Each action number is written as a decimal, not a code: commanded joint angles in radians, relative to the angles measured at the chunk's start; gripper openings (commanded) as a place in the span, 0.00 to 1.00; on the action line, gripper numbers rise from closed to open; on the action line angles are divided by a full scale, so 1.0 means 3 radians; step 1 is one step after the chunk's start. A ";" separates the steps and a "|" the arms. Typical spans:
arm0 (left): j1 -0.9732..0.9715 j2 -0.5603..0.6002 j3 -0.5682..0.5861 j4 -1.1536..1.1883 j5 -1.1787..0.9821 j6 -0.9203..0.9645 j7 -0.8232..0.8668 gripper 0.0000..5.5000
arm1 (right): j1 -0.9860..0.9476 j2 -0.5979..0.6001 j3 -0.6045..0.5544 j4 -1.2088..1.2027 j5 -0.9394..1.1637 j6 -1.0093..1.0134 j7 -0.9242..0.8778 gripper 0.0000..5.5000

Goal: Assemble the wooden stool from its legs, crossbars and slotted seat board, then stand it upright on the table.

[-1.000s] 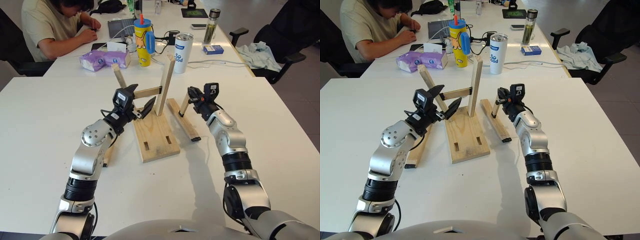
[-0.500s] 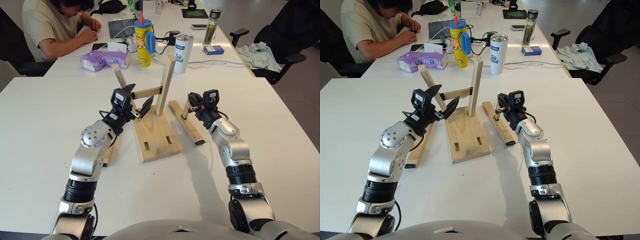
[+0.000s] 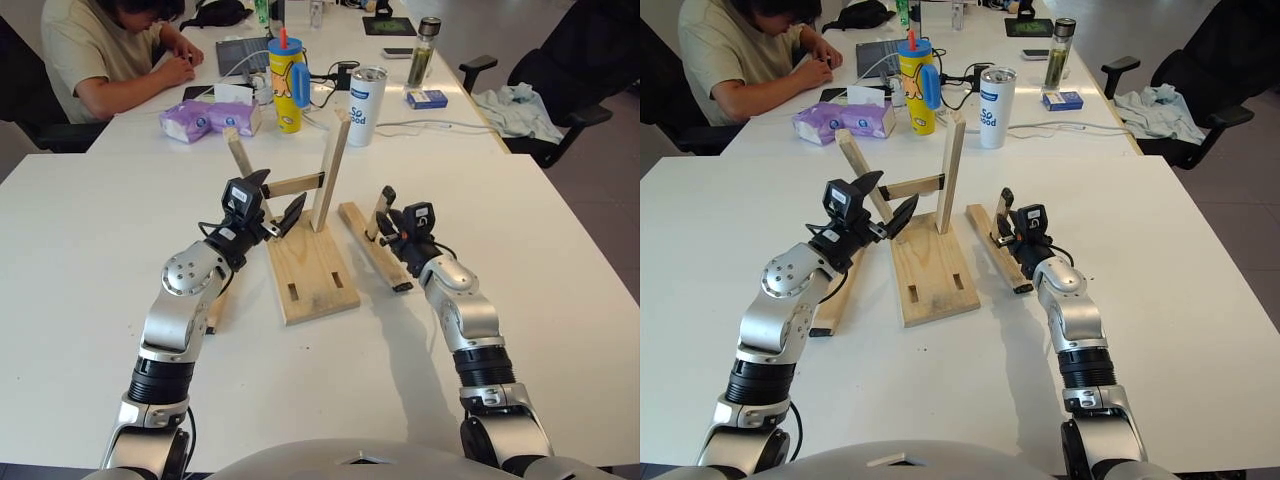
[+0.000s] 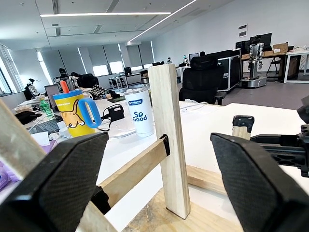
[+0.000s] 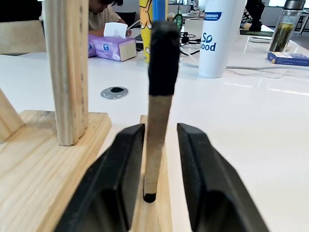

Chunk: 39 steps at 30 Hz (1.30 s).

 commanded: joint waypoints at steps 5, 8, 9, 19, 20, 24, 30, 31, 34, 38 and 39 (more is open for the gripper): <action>0.0007 -0.0004 0.0004 0.0061 0.0029 -0.0042 -0.0008 0.71 | -0.0285 0.0000 -0.0110 -0.0397 0.0136 0.0178 0.0007 0.38; 0.0012 -0.0018 0.0001 0.0070 0.0033 -0.0051 0.0006 0.71 | -0.0529 0.0031 -0.0193 -0.0463 0.0211 0.0277 -0.0060 0.38; 0.0021 -0.0023 0.0002 0.0068 0.0036 -0.0054 0.0015 0.71 | -0.0665 0.0052 -0.0221 -0.0423 0.0234 0.0285 -0.0084 0.38; -0.0050 -0.0058 -0.0013 0.0130 0.0049 -0.0060 0.0004 0.71 | -0.1454 0.0202 -0.0270 0.0293 0.0144 -0.0124 -0.0229 0.38; -0.0061 -0.0059 -0.0015 0.0140 0.0049 -0.0059 -0.0001 0.71 | -0.1442 0.0227 -0.0246 0.0332 0.0110 -0.0183 -0.0246 0.38; -0.0083 -0.0058 -0.0016 0.0154 0.0044 -0.0056 -0.0013 0.71 | -0.1391 0.0277 -0.0185 0.0364 -0.0052 -0.0414 -0.0346 0.38; -0.0075 -0.0062 -0.0001 0.0157 0.0047 -0.0052 -0.0006 0.71 | -0.1392 0.0338 -0.0156 0.0573 -0.0153 -0.0528 -0.0406 0.38; -0.0072 -0.0064 -0.0001 0.0154 0.0049 -0.0051 -0.0001 0.71 | -0.1323 0.0362 -0.0138 0.0719 -0.0163 -0.0397 -0.0428 0.38; -0.0073 -0.0083 0.0009 0.0162 0.0046 -0.0054 0.0019 0.71 | -0.1063 0.0423 -0.0040 0.1429 -0.0255 0.0246 -0.0484 0.38; -0.0105 -0.0079 0.0031 0.0193 0.0042 -0.0063 0.0007 0.71 | -0.1001 0.0411 -0.0156 0.1553 -0.0202 0.0262 -0.0570 0.38; -0.0100 -0.0074 0.0042 0.0189 0.0042 -0.0065 0.0010 0.71 | -0.1058 0.0390 -0.0164 0.1543 -0.0197 0.0243 -0.0553 0.38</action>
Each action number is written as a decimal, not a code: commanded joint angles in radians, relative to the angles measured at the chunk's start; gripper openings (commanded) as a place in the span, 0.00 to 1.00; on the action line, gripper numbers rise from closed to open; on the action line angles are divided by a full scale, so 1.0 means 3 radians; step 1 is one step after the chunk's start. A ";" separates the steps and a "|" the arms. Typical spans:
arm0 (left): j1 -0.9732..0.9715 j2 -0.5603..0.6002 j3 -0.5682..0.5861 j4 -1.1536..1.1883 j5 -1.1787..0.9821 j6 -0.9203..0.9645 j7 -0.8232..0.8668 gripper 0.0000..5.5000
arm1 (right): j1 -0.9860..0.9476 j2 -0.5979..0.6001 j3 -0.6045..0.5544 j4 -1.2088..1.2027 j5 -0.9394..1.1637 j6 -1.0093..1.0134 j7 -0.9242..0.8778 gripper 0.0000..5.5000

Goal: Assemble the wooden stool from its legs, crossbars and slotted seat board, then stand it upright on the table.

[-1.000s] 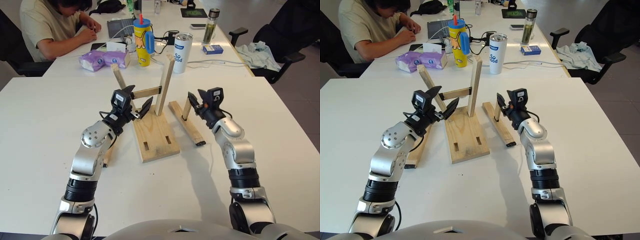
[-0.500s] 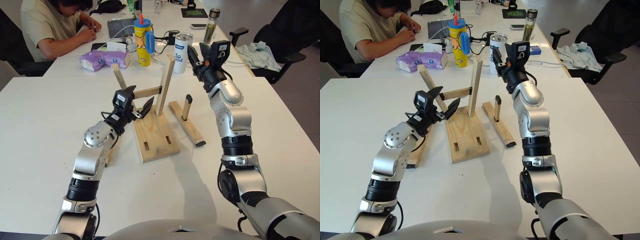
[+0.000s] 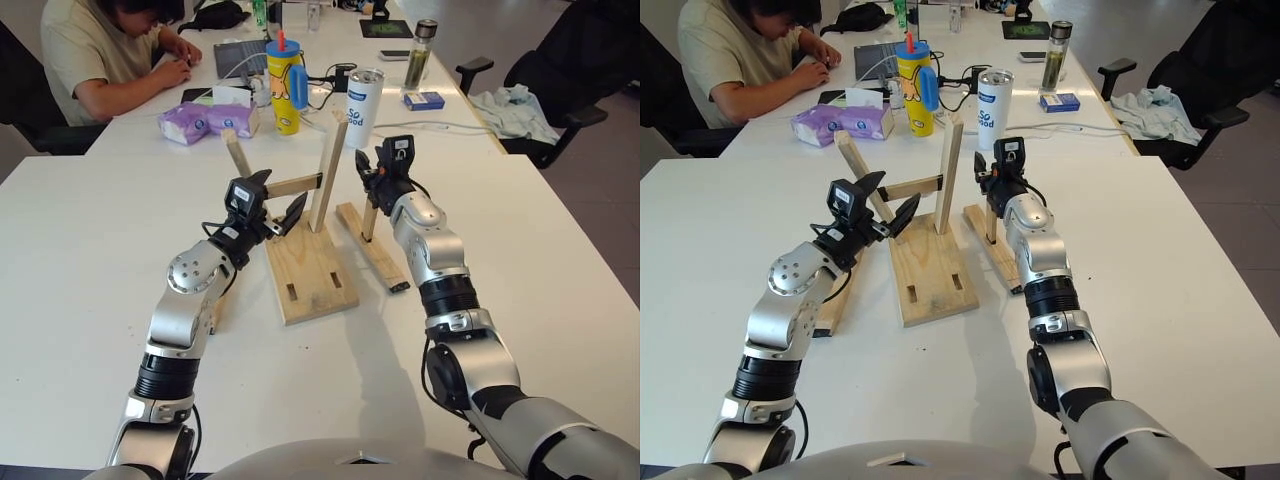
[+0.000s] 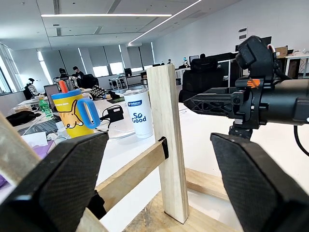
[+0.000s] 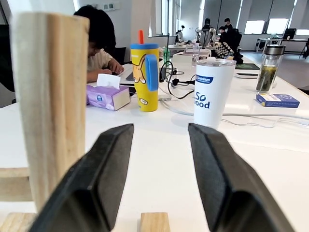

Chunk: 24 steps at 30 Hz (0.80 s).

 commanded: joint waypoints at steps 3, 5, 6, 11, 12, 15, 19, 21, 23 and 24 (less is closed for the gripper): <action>-0.0052 0.0009 0.0043 0.0040 0.0012 -0.0008 0.0002 0.71 | 0.0187 -0.0068 -0.0031 0.0266 -0.0038 0.0104 0.0049 0.38; -0.0055 -0.0003 0.0036 0.0041 0.0019 -0.0009 0.0005 0.71 | 0.0145 -0.0061 -0.0029 0.0103 -0.0005 -0.0124 0.0133 0.38; -0.0055 -0.0007 0.0033 0.0042 0.0019 -0.0010 0.0005 0.71 | 0.0130 -0.0054 -0.0040 -0.0026 0.0014 -0.0236 0.0143 0.38; -0.0004 0.0009 0.0014 0.0000 0.0018 0.0001 -0.0023 0.71 | 0.0094 -0.0119 -0.0066 -0.0945 0.0062 -0.0446 0.0190 0.38; 0.0037 0.0023 0.0005 -0.0034 0.0005 0.0013 -0.0049 0.71 | 0.0095 -0.0158 -0.0087 -0.1100 0.0077 -0.0366 0.0194 0.38; 0.0191 0.0082 -0.0048 -0.0199 -0.0145 0.0090 -0.0257 0.71 | 0.0229 -0.0329 -0.0268 -0.1473 0.0197 -0.0012 0.0192 0.38; 0.0444 0.0249 -0.0143 -0.0625 -0.0447 0.0388 -0.0583 0.71 | 0.0664 -0.0596 -0.0492 -0.1605 0.0326 0.0459 0.0263 0.41; 0.0546 0.0383 -0.0218 -0.0822 -0.0527 0.0543 -0.0717 0.71 | 0.0932 -0.0742 -0.0518 -0.1639 0.0359 0.0758 0.0357 0.47; 0.0651 0.0554 -0.0328 -0.0948 -0.0470 0.0607 -0.0833 0.71 | 0.1222 -0.0903 -0.0453 -0.1694 0.0371 0.1070 0.0510 0.53; 0.0704 0.0630 -0.0384 -0.0963 -0.0392 0.0587 -0.0865 0.71 | 0.1353 -0.0956 -0.0423 -0.1729 0.0408 0.1203 0.0598 0.56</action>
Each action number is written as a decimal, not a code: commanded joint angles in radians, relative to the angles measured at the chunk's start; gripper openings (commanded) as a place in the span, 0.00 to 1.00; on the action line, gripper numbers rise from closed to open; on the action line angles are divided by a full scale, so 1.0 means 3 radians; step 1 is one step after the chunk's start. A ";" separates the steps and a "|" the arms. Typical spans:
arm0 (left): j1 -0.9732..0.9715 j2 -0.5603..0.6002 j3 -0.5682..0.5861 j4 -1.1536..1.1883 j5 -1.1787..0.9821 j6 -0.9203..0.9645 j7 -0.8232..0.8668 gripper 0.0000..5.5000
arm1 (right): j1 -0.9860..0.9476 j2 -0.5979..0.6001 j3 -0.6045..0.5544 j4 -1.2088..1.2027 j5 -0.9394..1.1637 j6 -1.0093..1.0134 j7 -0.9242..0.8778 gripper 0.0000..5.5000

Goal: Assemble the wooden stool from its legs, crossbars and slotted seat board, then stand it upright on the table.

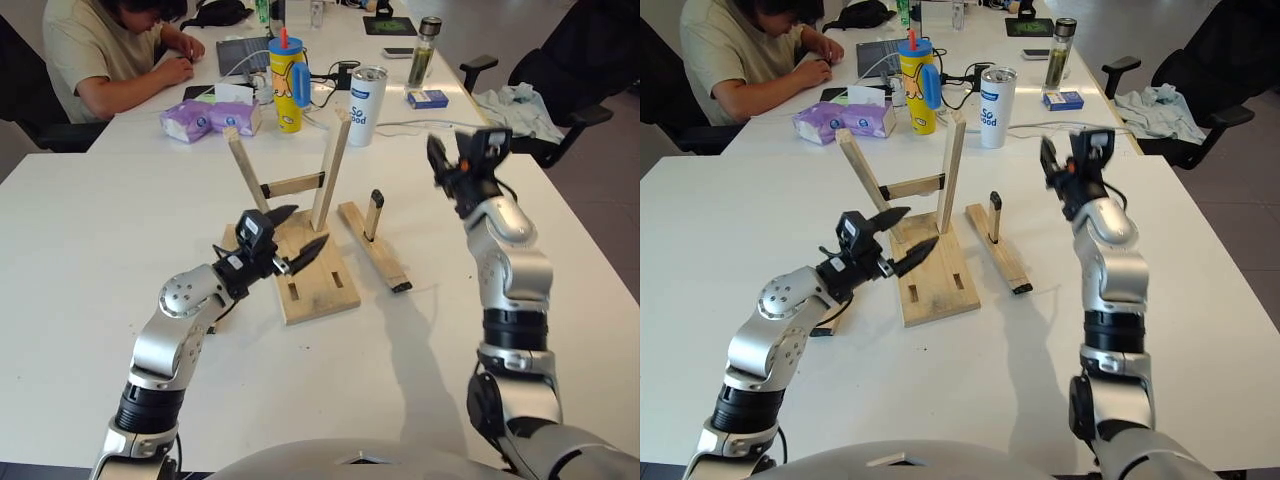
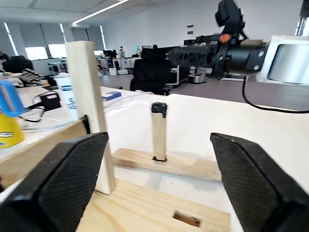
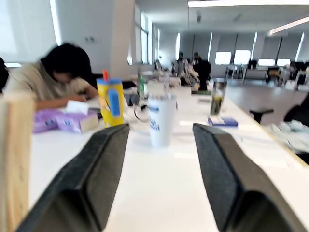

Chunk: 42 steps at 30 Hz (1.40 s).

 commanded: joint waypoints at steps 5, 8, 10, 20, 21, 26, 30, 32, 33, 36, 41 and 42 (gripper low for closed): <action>0.0319 0.0493 -0.0454 -0.0034 0.0633 -0.0175 -0.0147 0.71 | 0.0574 -0.0314 0.0316 -0.0289 0.0187 0.0892 0.0521 0.72; 0.0403 0.0619 -0.0627 0.0080 0.0939 -0.0362 -0.0165 0.71 | 0.0551 -0.0294 0.0433 -0.0316 0.0194 0.1027 0.0550 0.80; 0.0424 0.0668 -0.0682 0.0176 0.1093 -0.0485 -0.0152 0.71 | 0.0531 -0.0275 0.0495 -0.0313 0.0190 0.1084 0.0554 0.86; 0.0391 0.0774 -0.0724 0.0476 0.1435 -0.0695 -0.0194 0.71 | 0.0364 -0.0153 0.0738 -0.0139 0.0169 0.1143 0.0567 0.86; 0.0381 0.0781 -0.0724 0.0508 0.1463 -0.0704 -0.0200 0.71 | 0.0343 -0.0139 0.0756 -0.0125 0.0170 0.1145 0.0570 0.86; 0.0270 0.0855 -0.0698 0.0751 0.1681 -0.0784 -0.0168 0.71 | 0.0228 -0.0100 0.0908 0.0027 0.0058 0.1099 0.0525 0.86; 0.0165 0.0859 -0.0653 0.0904 0.1784 -0.0832 -0.0125 0.71 | 0.0181 -0.0064 0.0971 0.0194 -0.0026 0.1040 0.0500 0.82; 0.0134 0.0848 -0.0634 0.0944 0.1792 -0.0850 -0.0126 0.71 | 0.0170 -0.0043 0.0980 0.0234 -0.0050 0.1019 0.0490 0.78; 0.0123 0.0843 -0.0626 0.0958 0.1795 -0.0858 -0.0128 0.71 | 0.0158 -0.0034 0.0995 0.0262 -0.0064 0.1010 0.0488 0.75; 0.0090 0.0837 -0.0607 0.0987 0.1797 -0.0906 -0.0148 0.71 | 0.0147 -0.0025 0.1059 0.0352 -0.0128 0.1024 0.0492 0.66; 0.0081 0.0741 -0.0450 0.0856 0.1514 -0.0900 -0.0203 0.71 | 0.0166 -0.0021 0.1074 0.0361 -0.0169 0.0972 0.0517 0.51; 0.0077 0.0694 -0.0387 0.0799 0.1399 -0.0861 -0.0213 0.71 | 0.0172 -0.0020 0.1075 0.0354 -0.0172 0.0952 0.0520 0.47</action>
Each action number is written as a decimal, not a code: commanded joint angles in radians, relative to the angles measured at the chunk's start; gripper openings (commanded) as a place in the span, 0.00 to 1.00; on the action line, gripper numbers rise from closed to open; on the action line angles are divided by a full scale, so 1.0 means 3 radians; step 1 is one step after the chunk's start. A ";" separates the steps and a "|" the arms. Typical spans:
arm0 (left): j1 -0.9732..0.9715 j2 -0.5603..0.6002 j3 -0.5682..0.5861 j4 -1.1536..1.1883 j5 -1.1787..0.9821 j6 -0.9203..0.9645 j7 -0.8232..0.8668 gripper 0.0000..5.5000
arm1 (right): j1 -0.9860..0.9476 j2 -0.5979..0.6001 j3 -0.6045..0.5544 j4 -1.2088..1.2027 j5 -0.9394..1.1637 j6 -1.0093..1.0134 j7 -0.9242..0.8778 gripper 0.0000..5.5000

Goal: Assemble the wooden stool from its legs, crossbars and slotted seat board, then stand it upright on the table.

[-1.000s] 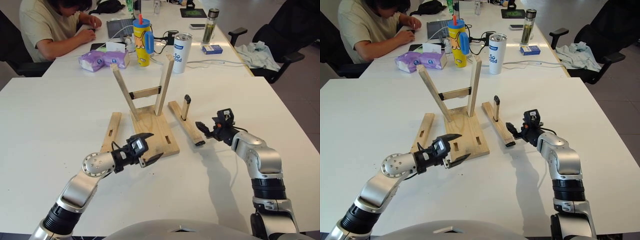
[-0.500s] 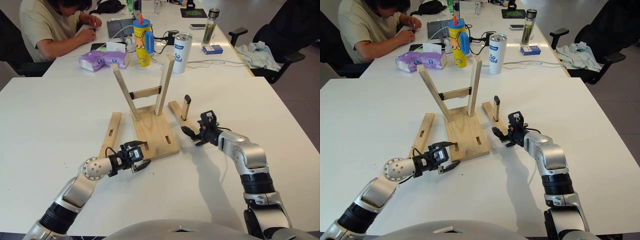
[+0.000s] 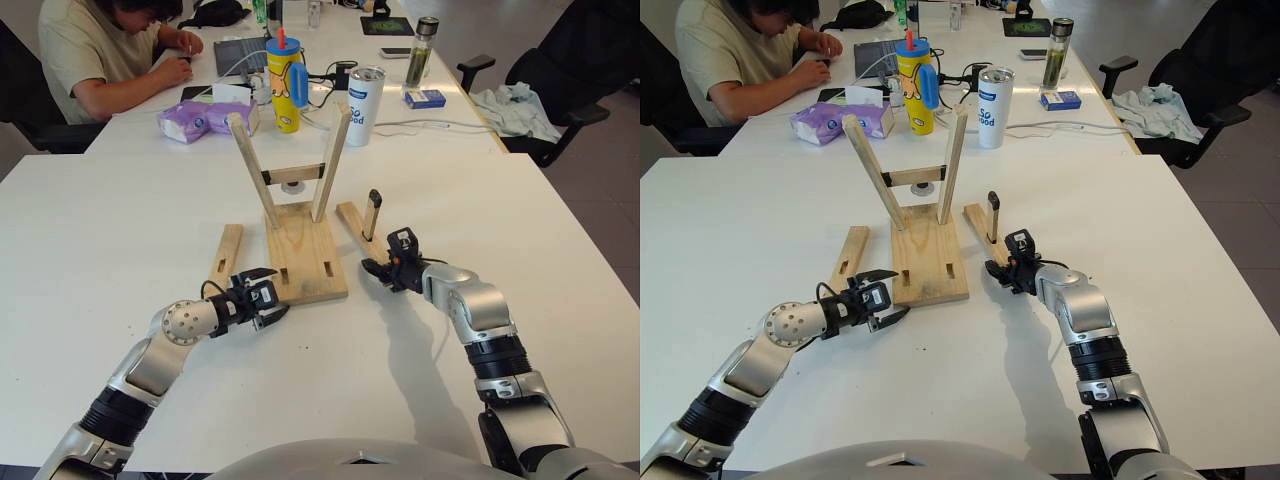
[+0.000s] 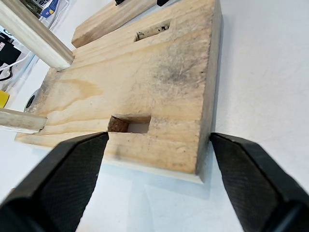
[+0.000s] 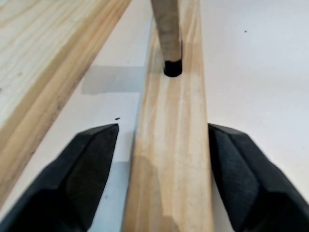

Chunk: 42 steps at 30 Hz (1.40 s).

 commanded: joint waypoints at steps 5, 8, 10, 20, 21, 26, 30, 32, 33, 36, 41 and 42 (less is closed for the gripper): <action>-0.0174 -0.0344 0.0619 -0.0469 -0.1049 0.0454 -0.0056 0.71 | 0.0002 0.0124 -0.0204 -0.0128 0.0007 -0.0361 -0.0095 0.37; -0.0283 -0.0433 0.0852 -0.0587 -0.1468 0.0778 -0.0028 0.71 | -0.0013 0.0231 -0.0497 -0.0235 0.0103 -0.0641 -0.0239 0.37; -0.0359 -0.0477 0.0976 -0.0638 -0.1690 0.0955 0.0000 0.71 | -0.0050 0.0293 -0.0697 -0.0291 0.0190 -0.0852 -0.0309 0.37; -0.0692 -0.0607 0.1494 -0.0707 -0.3034 0.1887 0.0011 0.82 | -0.0331 0.0361 -0.1308 -0.0962 0.1772 -0.0630 0.0253 0.37; -0.0729 -0.0614 0.1568 -0.0691 -0.3243 0.2010 0.0005 0.86 | -0.0350 0.0321 -0.1346 -0.1032 0.2037 -0.0472 0.0333 0.37; -0.0980 -0.0611 0.1866 -0.0481 -0.4014 0.2447 0.0102 0.98 | -0.0342 -0.0014 -0.1361 -0.1194 0.3234 0.0426 0.0739 0.37; -0.1167 -0.0591 0.1975 -0.0353 -0.4568 0.2786 0.0198 0.98 | -0.0271 -0.0237 -0.1241 -0.1207 0.3637 0.0812 0.1002 0.37; -0.1238 -0.0591 0.1983 -0.0302 -0.4769 0.2906 0.0250 0.98 | -0.0211 -0.0332 -0.1150 -0.1221 0.3677 0.0911 0.1153 0.37; -0.1260 -0.0596 0.1997 -0.0287 -0.4879 0.2952 0.0280 0.98 | -0.0189 -0.0378 -0.1100 -0.1226 0.3653 0.0932 0.1232 0.37; -0.1318 -0.0591 0.2009 -0.0271 -0.5078 0.3030 0.0362 0.98 | -0.0136 -0.0502 -0.1009 -0.1231 0.3602 0.0957 0.1451 0.37; -0.1360 -0.0582 0.1994 -0.0317 -0.5356 0.3104 0.0467 0.98 | -0.0047 -0.0699 -0.0855 -0.1187 0.3455 0.0952 0.1766 0.37; -0.1365 -0.0568 0.1991 -0.0325 -0.5402 0.3119 0.0475 0.98 | -0.0030 -0.0736 -0.0837 -0.1190 0.3445 0.0958 0.1819 0.37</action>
